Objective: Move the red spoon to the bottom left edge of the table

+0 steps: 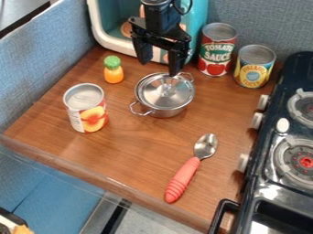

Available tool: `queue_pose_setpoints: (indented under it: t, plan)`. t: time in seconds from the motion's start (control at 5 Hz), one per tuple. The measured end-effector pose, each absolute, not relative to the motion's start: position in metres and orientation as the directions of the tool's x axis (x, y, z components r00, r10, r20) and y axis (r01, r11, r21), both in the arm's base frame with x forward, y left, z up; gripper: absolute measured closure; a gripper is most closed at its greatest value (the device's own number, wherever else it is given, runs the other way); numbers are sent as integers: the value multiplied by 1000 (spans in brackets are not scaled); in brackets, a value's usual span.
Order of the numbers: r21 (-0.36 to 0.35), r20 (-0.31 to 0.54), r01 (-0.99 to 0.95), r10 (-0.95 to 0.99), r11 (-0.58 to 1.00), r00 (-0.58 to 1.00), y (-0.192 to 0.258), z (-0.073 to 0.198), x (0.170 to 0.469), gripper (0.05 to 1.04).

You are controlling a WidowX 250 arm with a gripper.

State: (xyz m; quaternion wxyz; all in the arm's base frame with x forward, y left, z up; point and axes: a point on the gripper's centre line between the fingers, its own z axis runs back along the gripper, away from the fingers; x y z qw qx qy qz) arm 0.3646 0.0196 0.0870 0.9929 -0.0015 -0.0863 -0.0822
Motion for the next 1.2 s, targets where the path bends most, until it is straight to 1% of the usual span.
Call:
queue_pose_setpoints:
  t: [0.2,0.4,0.6,0.8,1.0,1.2]
  plan:
    - [6,127,156,-156,988,980,19,71,360,83]
    - [18,87,190,-190,982,978,-17,46,339,83]
    - [18,86,211,-212,977,973,-32,34,326,83]
    - [17,78,187,-188,982,979,-42,17,310,83]
    - [36,68,196,-198,980,978,-55,2,295,83]
    - [77,31,235,-238,969,971,-63,-12,272,83]
